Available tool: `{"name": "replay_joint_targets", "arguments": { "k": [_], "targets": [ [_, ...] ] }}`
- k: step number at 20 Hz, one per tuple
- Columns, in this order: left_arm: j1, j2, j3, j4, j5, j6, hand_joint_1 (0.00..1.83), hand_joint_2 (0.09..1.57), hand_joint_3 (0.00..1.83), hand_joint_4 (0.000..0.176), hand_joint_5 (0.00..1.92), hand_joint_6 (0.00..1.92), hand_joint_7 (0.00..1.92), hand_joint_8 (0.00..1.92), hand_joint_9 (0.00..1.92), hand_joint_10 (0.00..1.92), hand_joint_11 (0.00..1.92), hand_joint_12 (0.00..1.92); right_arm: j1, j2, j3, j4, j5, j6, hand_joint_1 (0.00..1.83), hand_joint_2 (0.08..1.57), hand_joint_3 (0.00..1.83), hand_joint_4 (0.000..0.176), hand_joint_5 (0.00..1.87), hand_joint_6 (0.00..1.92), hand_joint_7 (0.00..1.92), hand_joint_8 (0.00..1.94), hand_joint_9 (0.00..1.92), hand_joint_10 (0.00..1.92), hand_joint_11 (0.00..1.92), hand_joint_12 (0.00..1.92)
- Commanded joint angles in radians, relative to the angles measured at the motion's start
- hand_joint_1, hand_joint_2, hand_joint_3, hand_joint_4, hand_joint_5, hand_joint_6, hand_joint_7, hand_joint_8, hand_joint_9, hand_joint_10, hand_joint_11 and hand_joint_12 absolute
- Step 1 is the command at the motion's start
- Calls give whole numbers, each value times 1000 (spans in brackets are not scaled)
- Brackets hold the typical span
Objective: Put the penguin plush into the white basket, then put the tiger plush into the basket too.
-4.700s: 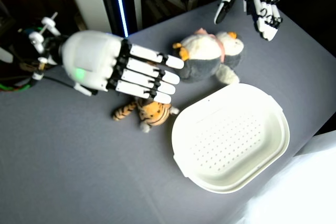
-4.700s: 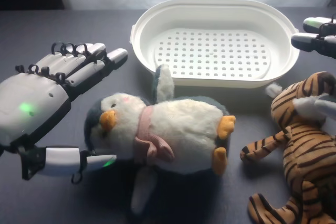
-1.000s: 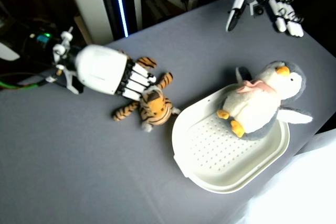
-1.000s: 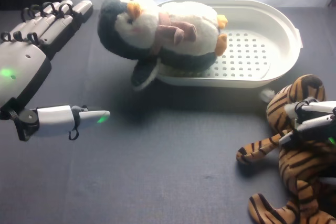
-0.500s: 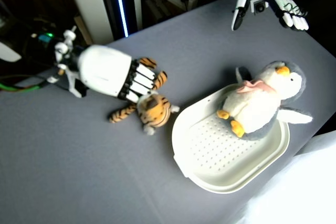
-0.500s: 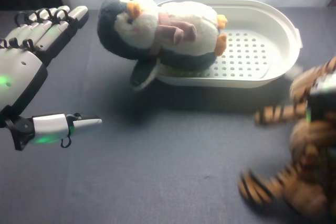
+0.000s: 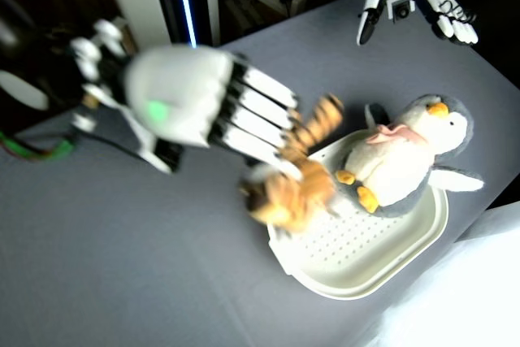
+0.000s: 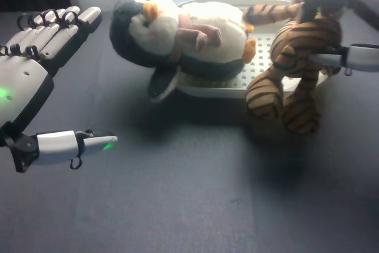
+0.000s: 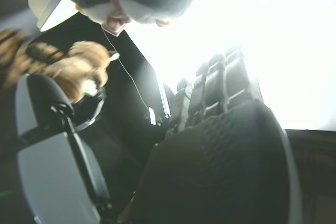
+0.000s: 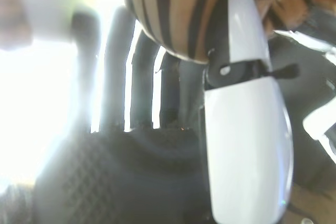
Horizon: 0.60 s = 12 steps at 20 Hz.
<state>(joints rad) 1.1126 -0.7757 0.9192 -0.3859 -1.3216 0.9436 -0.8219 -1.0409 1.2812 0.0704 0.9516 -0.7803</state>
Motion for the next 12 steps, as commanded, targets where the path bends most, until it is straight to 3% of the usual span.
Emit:
{"name": "replay_joint_targets", "arguments": {
  "k": [1,2,3,4,5,6,7,8,9,11,12],
  "targets": [
    [-9,4,-4,27,-125,-4,858,797,0,112,0,0,0,0,0,0,1,0,24,-8,21,15,34,4,1306,1292,0,0,811,1311,487,1632,538,1667,476,1684],
    [-9,4,-4,27,-127,-4,836,799,0,119,0,0,0,0,0,0,0,0,35,-16,37,20,16,4,1335,1226,0,0,892,1187,646,1434,641,1527,501,1612],
    [-9,4,-4,27,-131,-7,842,808,0,118,0,0,0,0,0,0,0,0,40,-18,48,25,0,4,1287,1105,0,0,720,474,533,611,437,798,161,1406],
    [-9,4,-5,30,-133,-8,869,818,4,111,0,0,0,0,0,0,0,0,40,-17,48,26,-1,4,1160,1061,0,21,442,125,309,176,185,272,31,715],
    [-7,5,-7,31,-142,-10,860,815,2,113,0,0,0,0,0,0,20,9,40,-11,41,30,8,4,1078,1044,0,58,282,24,205,42,106,87,5,369],
    [-3,6,-9,31,-154,-14,861,810,0,115,0,0,0,0,0,0,23,11,34,0,29,38,31,4,963,1042,0,101,58,4,56,8,28,19,0,279],
    [2,7,-10,31,-174,-23,849,810,0,112,0,0,0,0,0,0,51,25,14,30,1,57,86,4,907,1082,9,149,11,0,10,1,5,3,0,55],
    [6,8,-12,31,-190,-27,802,799,0,122,0,0,0,0,0,0,68,37,-3,45,-21,77,143,7,868,1128,23,170,0,0,0,0,0,0,0,1],
    [12,12,-19,36,-218,-28,802,799,0,122,0,0,0,0,0,0,68,37,-45,72,-59,102,250,30,868,1128,23,170,0,0,0,0,0,0,0,1],
    [29,27,-42,58,-280,-28,843,796,0,159,0,0,0,0,0,0,2,1,-141,107,-113,150,469,103,789,1167,26,176,0,0,0,0,0,0,0,0],
    [38,38,-58,71,-324,-28,902,797,0,155,0,0,0,0,0,0,41,19,-199,125,-140,175,586,136,758,1105,0,176,0,0,0,0,0,0,0,0]
  ]
}}
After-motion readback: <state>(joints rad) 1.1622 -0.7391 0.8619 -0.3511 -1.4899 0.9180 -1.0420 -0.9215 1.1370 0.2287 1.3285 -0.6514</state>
